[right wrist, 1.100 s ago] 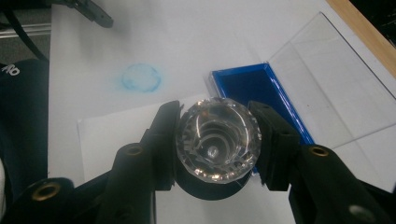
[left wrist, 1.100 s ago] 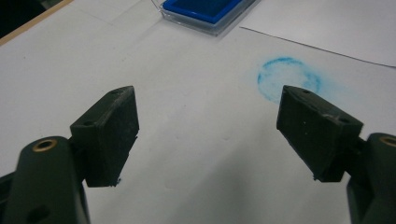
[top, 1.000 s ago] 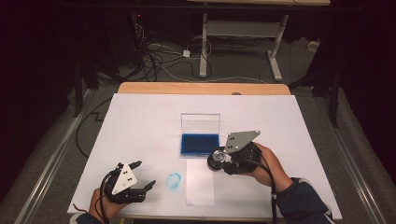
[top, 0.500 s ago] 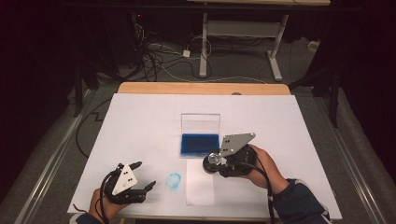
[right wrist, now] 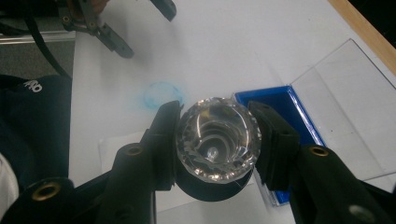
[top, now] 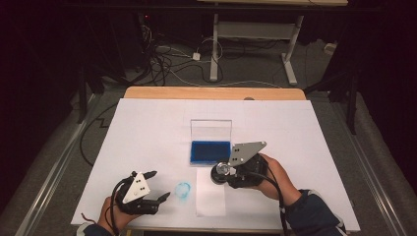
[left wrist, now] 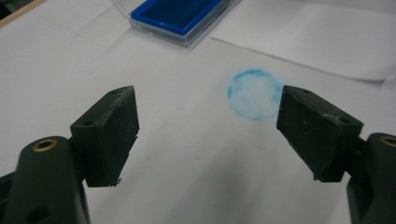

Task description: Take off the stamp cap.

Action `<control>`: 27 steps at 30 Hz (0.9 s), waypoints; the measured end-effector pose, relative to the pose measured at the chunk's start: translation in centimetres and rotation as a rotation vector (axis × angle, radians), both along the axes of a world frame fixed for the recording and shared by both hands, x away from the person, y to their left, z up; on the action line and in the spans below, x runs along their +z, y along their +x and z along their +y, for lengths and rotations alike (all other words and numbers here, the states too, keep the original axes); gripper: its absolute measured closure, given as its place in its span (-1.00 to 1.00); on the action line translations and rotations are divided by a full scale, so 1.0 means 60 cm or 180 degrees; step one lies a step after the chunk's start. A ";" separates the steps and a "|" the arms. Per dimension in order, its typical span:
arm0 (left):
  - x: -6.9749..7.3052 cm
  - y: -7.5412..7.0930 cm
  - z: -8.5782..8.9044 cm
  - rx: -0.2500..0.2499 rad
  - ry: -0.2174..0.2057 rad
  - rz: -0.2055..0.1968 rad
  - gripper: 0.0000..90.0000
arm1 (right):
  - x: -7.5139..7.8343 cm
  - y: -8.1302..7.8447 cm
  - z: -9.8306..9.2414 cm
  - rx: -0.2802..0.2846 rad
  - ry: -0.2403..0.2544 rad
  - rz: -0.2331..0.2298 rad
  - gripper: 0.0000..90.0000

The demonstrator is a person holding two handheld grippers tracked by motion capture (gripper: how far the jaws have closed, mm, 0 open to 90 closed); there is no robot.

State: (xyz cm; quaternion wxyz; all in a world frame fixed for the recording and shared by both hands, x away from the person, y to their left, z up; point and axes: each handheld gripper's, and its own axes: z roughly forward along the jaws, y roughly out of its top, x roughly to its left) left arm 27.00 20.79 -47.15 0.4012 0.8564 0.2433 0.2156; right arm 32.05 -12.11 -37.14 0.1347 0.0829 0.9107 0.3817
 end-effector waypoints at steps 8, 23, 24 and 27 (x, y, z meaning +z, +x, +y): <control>0.011 0.021 -0.073 -0.0478 -0.0162 0.0060 -0.64 | 0.007 0.000 0.013 0.0032 0.0094 -0.0005 0.25; 0.020 0.050 -0.159 -0.0793 -0.0343 0.0189 -0.66 | 0.002 -0.011 0.054 0.0239 0.0100 0.0044 0.25; 0.020 0.050 -0.160 -0.0788 -0.0344 0.0181 -0.66 | 0.002 -0.011 0.054 0.0239 0.0100 0.0044 0.25; 0.021 0.047 -0.162 -0.0830 -0.0337 0.0162 -0.55 | -0.001 -0.011 0.057 0.0263 0.0100 0.0069 0.25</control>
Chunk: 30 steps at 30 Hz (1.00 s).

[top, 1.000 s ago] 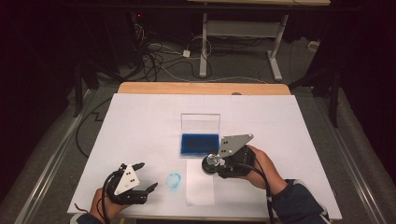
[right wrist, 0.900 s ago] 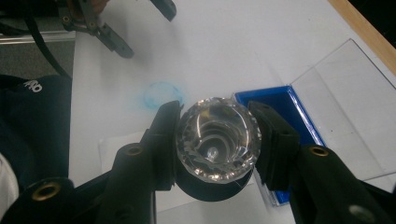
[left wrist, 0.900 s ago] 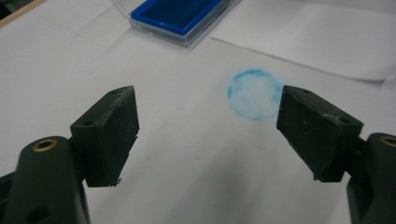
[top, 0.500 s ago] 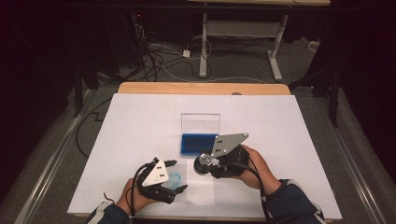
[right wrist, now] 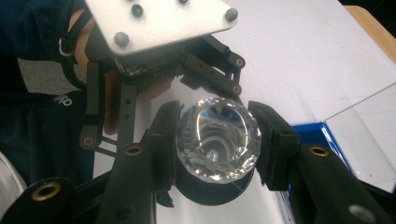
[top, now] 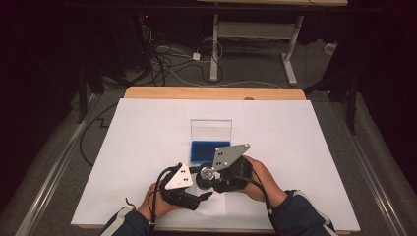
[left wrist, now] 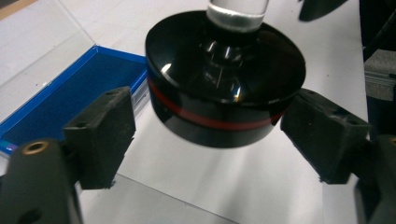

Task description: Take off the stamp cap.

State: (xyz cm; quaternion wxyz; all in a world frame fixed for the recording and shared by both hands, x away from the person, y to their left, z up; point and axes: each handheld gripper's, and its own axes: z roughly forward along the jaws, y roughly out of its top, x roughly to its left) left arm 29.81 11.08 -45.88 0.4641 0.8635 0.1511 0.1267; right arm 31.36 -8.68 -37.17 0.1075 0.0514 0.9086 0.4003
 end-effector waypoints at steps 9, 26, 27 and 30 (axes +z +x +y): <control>0.002 -0.003 0.001 -0.0015 0.0014 -0.0048 -0.36 | -0.009 0.005 0.001 0.0006 -0.0049 0.0038 0.25; -0.002 -0.005 -0.005 -0.0047 0.0103 -0.0073 -0.21 | -0.015 0.006 -0.002 0.0034 -0.0022 0.0101 0.25; -0.002 -0.005 -0.005 -0.0048 0.0115 -0.0072 -0.20 | -0.015 0.006 -0.002 0.0034 -0.0022 0.0101 0.25; -0.003 -0.006 -0.006 -0.0048 0.0122 -0.0078 -0.20 | -0.016 0.006 -0.002 0.0033 -0.0022 0.0125 0.25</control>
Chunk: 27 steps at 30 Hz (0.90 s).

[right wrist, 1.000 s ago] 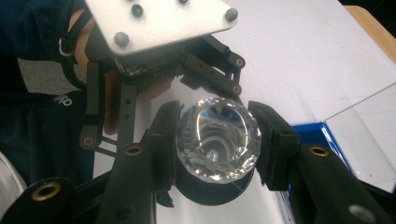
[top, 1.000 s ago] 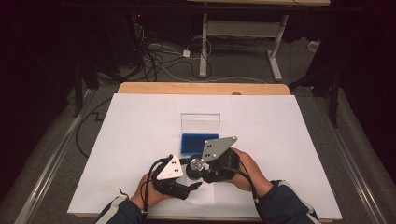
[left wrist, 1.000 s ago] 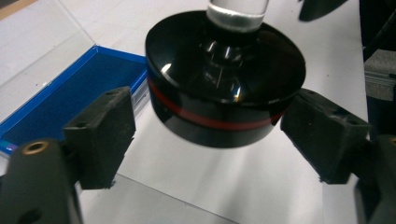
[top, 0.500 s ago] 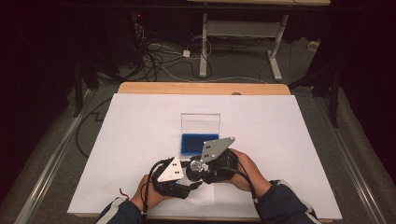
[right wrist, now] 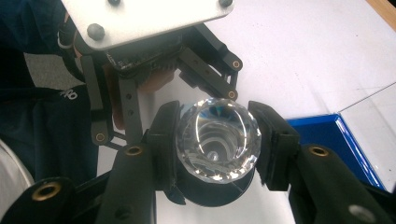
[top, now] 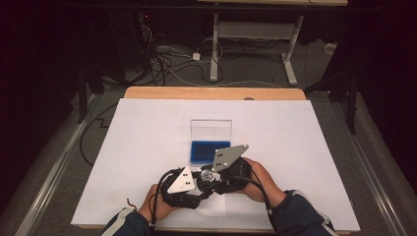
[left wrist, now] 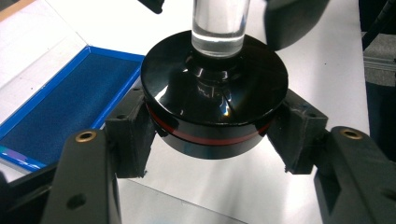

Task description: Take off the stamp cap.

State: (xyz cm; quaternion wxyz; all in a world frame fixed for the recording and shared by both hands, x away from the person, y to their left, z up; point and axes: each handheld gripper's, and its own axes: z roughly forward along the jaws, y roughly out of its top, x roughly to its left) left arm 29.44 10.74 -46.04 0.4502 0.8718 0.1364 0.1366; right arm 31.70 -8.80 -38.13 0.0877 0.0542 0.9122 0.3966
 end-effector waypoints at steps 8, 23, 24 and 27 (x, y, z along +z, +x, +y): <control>0.000 -0.001 0.001 0.0029 0.0000 -0.0013 -0.19 | 0.000 0.001 -0.004 -0.0021 0.0027 0.0018 0.26; 0.001 -0.003 0.000 0.0064 0.0073 -0.0007 -0.18 | -0.005 0.002 -0.008 -0.0063 0.0090 0.0099 0.26; 0.001 -0.003 0.000 0.0066 0.0084 -0.0010 -0.18 | -0.006 0.004 -0.010 -0.0065 0.0097 0.0117 0.26; 0.001 -0.003 0.001 0.0092 0.0075 -0.0009 -0.18 | -0.006 0.006 -0.012 -0.0093 0.0137 0.0141 0.26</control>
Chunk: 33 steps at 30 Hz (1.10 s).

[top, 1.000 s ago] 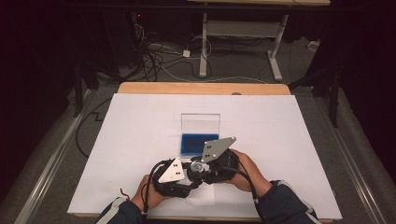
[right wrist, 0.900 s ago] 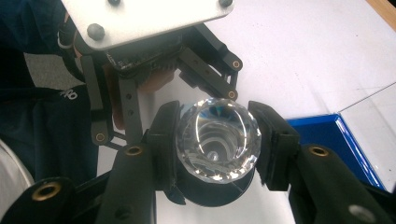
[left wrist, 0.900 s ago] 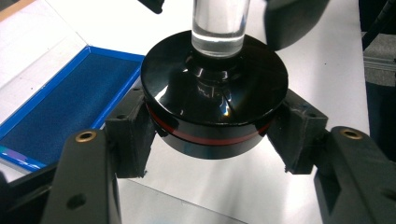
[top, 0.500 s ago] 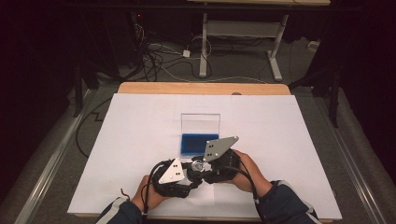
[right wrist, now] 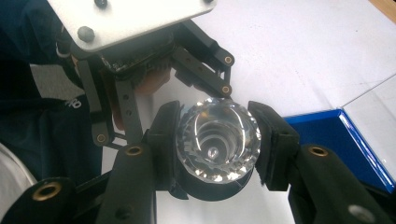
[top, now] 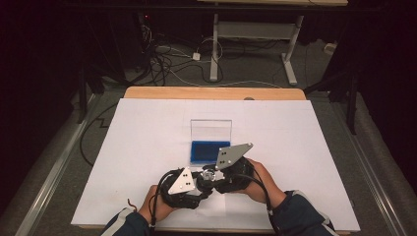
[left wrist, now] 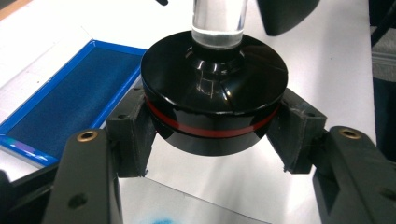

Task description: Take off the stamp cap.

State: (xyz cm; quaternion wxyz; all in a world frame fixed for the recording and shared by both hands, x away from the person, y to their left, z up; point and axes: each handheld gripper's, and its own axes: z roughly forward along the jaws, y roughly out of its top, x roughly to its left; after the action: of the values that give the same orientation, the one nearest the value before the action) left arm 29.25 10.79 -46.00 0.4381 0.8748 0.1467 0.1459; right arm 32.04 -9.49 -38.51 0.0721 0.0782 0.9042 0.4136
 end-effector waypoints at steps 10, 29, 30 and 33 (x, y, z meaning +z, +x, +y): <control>-0.007 0.000 0.001 0.0056 0.0016 0.0033 -0.18 | 0.013 0.000 -0.017 -0.0139 0.0132 -0.0149 0.26; 0.001 0.004 0.058 0.0228 0.0028 -0.0090 -0.19 | 0.029 0.014 -0.072 -0.0377 0.0097 -0.0252 0.26; 0.003 0.003 0.062 0.0239 0.0028 -0.0100 -0.19 | 0.030 0.014 -0.075 -0.0384 0.0087 -0.0249 0.26; 0.005 0.003 0.072 0.0280 0.0043 -0.0113 -0.19 | 0.031 0.016 -0.080 -0.0400 0.0049 -0.0241 0.26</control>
State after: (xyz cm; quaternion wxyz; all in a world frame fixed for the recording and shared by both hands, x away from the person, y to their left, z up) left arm 29.43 15.12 -45.72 0.4278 0.8678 0.1762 0.1814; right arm 32.97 -14.29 -36.66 0.1315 0.1197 0.8909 0.4179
